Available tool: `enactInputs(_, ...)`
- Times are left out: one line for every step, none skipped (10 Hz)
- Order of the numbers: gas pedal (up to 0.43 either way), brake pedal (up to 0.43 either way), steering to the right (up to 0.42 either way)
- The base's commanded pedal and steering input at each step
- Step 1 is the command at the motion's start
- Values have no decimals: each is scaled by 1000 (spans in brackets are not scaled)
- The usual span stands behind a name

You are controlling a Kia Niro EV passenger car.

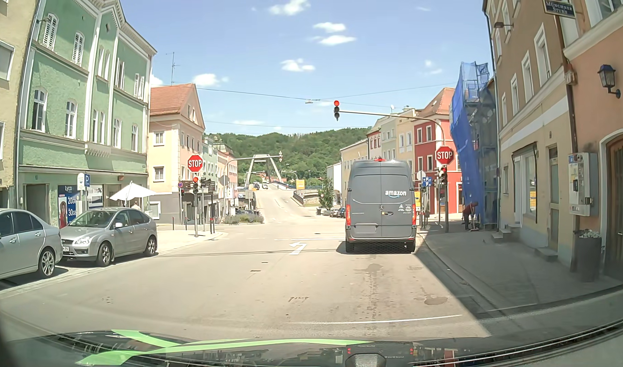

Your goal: Follow the waypoints while adhering to traffic rules and regulations

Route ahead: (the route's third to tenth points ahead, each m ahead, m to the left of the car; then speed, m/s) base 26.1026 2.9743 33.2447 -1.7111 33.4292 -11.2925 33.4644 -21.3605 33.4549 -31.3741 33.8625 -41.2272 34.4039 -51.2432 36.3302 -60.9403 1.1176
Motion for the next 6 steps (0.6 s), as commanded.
enactInputs(0, 61, -4)
enactInputs(0, 61, -4)
enactInputs(0, 67, -4)
enactInputs(0, 67, -4)
enactInputs(0, 73, -4)
enactInputs(0, 73, -4)
